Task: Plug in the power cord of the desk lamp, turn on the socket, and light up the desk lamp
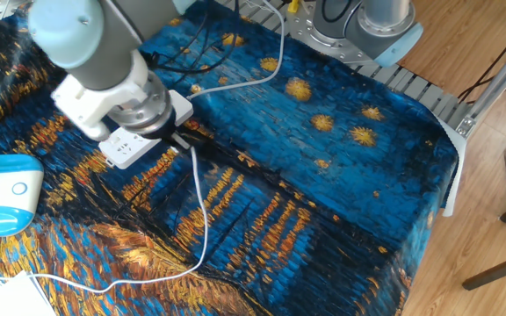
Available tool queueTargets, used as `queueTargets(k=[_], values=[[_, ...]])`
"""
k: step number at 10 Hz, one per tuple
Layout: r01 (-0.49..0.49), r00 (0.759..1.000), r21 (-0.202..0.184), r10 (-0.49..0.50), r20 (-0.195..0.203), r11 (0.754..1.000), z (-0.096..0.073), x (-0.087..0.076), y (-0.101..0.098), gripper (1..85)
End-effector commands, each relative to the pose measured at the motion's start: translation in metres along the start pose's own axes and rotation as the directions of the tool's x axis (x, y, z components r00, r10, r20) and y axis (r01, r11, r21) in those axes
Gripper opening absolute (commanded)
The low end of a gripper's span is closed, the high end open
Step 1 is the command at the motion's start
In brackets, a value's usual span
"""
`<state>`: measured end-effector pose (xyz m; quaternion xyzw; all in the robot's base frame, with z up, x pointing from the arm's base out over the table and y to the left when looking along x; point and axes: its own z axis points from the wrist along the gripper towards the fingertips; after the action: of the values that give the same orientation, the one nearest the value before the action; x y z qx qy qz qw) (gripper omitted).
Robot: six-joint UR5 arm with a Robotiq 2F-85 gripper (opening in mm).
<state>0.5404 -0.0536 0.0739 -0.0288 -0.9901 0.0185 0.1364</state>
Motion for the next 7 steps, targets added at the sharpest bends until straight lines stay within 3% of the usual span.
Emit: queueTargets(k=[1,4,5,6,7], values=[[0.003,1.0,-0.007,-0.003,0.003,1.0,-0.013,-0.017,-0.023,1.3],[0.026,0.999,0.029,-0.026,0.019,0.999,-0.019,-0.026,-0.047,1.3],[0.036,0.999,0.01,-0.036,0.009,0.999,-0.018,-0.022,-0.042,1.3],[-0.019,1.0,-0.062,0.017,-0.026,0.998,-0.019,-0.013,-0.023,1.3],[-0.018,0.999,-0.063,0.021,0.04,0.998,-0.019,-0.03,-0.023,1.3]])
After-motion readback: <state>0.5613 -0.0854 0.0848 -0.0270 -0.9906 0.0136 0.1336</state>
